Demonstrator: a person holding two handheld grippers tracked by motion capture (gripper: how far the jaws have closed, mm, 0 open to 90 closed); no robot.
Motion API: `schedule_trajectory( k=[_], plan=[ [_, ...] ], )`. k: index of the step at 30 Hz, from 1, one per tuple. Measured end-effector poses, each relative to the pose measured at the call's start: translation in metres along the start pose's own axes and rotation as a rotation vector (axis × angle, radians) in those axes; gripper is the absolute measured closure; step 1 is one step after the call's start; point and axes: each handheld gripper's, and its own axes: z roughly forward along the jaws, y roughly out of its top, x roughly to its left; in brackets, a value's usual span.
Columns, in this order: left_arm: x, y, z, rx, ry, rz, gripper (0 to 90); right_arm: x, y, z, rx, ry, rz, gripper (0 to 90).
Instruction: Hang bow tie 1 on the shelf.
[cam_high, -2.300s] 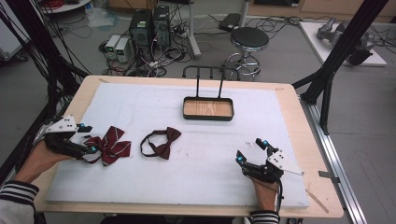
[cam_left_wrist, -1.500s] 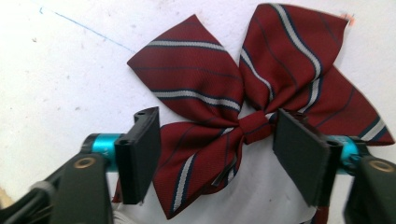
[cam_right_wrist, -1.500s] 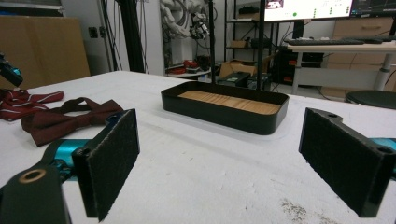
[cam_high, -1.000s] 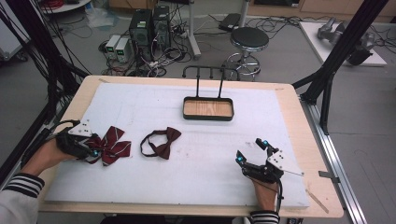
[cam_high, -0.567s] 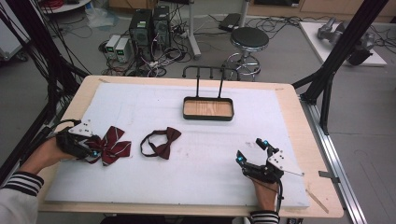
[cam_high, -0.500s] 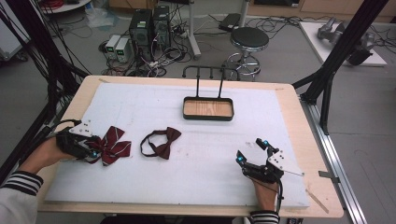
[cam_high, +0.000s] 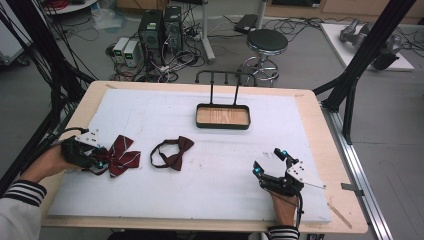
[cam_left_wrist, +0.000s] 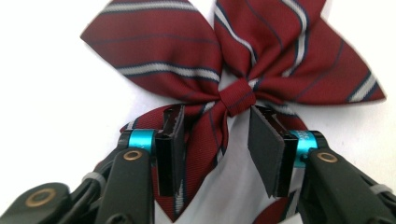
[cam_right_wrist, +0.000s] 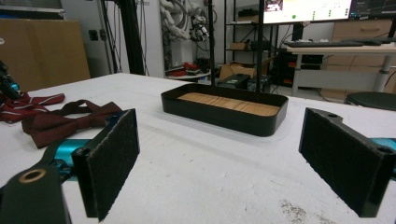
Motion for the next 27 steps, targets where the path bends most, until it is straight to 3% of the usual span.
schedule_trajectory(
  k=[5,13,16,27],
  plan=[
    [0.0009,-0.0022,0.0009,0.006,0.002,-0.016,57.6,-0.0001,0.0001,-0.0002,0.002,-0.001,0.001,11.5],
    [0.0030,-0.0004,0.0011,0.010,-0.007,-0.065,79.3,0.0000,0.0000,-0.0001,0.001,-0.003,0.000,11.5],
    [0.0017,0.0011,0.0016,0.009,-0.001,-0.088,83.4,-0.0001,0.0000,-0.0001,0.001,-0.002,-0.001,11.5],
    [-0.0001,0.0004,0.0012,-0.021,0.001,-0.120,85.4,0.0000,0.0000,-0.0001,0.001,-0.003,0.001,11.5]
  ],
)
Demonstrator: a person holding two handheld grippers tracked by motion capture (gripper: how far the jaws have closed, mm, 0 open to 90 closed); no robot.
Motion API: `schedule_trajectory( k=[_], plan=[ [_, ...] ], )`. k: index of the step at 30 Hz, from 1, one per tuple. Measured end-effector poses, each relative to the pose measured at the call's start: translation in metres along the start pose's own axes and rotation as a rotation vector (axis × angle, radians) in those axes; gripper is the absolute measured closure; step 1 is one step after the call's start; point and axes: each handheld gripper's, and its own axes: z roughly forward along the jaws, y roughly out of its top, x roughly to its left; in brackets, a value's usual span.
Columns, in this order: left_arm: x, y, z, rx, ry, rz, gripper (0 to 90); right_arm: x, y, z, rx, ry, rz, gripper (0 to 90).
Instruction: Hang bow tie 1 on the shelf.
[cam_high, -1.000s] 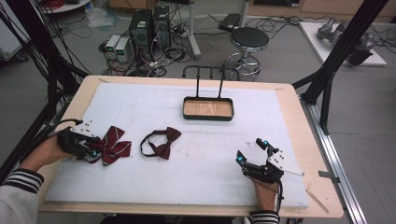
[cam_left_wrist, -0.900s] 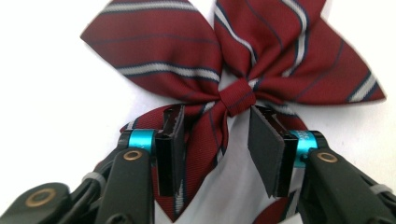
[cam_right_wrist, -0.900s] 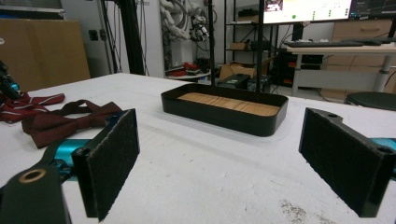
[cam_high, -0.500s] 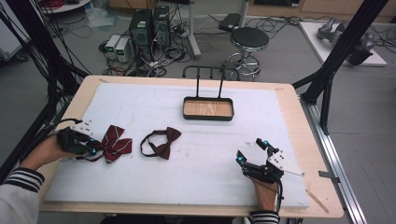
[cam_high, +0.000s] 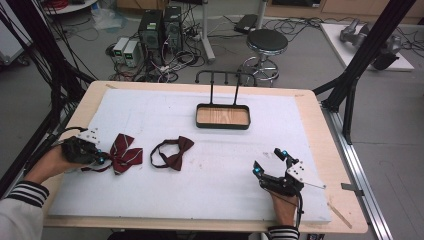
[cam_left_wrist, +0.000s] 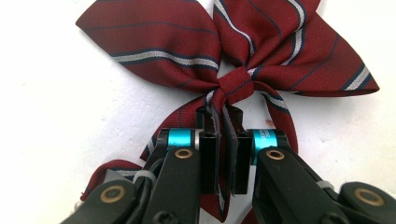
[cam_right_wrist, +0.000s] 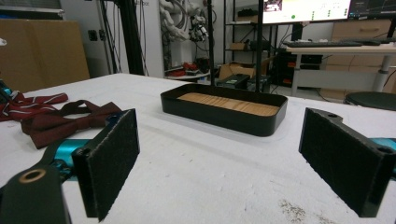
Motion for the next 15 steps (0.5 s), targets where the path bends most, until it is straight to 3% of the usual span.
schedule_trajectory(
  k=[4,15],
  plan=[
    [0.000,0.000,-0.001,-0.019,0.002,-0.007,85.4,0.000,0.000,0.000,0.000,-0.001,-0.001,11.5],
    [0.001,0.001,-0.010,-0.151,0.039,-0.051,85.4,0.000,0.000,0.000,0.000,-0.001,-0.001,11.5]
  ],
)
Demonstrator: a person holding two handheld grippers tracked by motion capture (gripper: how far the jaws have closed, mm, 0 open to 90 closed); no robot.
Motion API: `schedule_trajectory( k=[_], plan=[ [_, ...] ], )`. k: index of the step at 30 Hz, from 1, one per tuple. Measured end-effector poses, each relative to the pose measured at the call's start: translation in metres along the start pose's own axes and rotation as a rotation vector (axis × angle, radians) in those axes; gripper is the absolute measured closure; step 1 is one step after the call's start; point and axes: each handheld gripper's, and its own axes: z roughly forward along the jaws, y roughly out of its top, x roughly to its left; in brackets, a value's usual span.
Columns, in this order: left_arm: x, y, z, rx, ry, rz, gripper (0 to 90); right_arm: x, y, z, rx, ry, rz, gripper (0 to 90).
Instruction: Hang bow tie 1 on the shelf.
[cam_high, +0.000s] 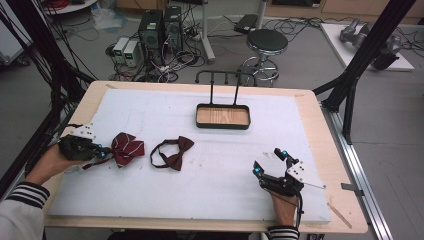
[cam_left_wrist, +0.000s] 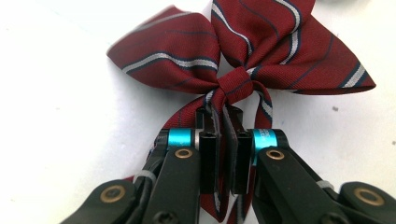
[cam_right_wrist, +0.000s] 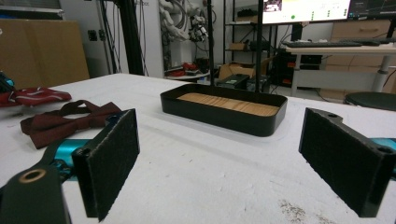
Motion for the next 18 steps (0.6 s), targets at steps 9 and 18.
schedule_trajectory(
  k=[9,18],
  plan=[
    [0.000,0.006,-0.009,-0.126,0.058,-0.031,85.3,0.000,0.000,0.000,0.001,0.001,0.002,11.5],
    [0.000,0.014,-0.015,-0.284,0.114,-0.082,85.5,0.000,0.000,0.000,0.001,0.002,0.004,11.5]
  ],
)
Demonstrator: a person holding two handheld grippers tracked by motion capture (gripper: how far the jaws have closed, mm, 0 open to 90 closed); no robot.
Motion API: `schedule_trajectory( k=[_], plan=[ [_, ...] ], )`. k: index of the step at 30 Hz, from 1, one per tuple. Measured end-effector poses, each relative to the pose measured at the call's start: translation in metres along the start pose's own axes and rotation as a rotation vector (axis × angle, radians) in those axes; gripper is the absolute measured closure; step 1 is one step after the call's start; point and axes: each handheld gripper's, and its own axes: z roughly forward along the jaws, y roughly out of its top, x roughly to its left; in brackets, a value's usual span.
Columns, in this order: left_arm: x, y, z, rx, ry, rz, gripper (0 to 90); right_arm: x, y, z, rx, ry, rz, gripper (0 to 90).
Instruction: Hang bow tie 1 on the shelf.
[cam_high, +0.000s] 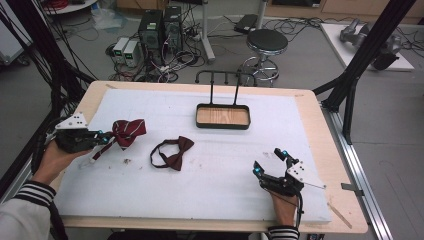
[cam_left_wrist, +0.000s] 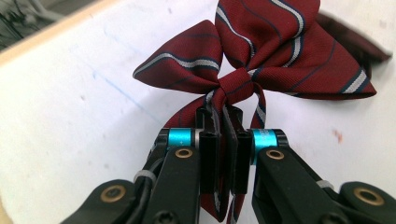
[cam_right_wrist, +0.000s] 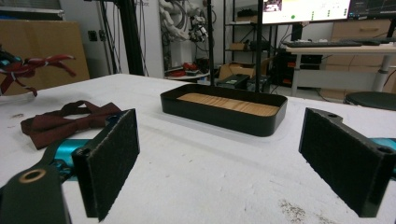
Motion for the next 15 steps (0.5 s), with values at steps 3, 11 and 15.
schedule_trajectory(
  k=[3,11,15],
  plan=[
    [-0.002,0.003,0.001,-0.028,0.014,-0.002,85.5,0.000,0.000,0.000,0.000,-0.001,-0.002,11.5],
    [-0.009,0.014,0.002,-0.128,0.040,-0.017,85.5,0.000,0.000,0.000,0.001,0.000,-0.001,11.5],
    [-0.011,0.021,0.004,-0.179,0.047,-0.041,85.6,0.000,0.000,0.000,0.002,0.001,0.002,11.5]
  ],
)
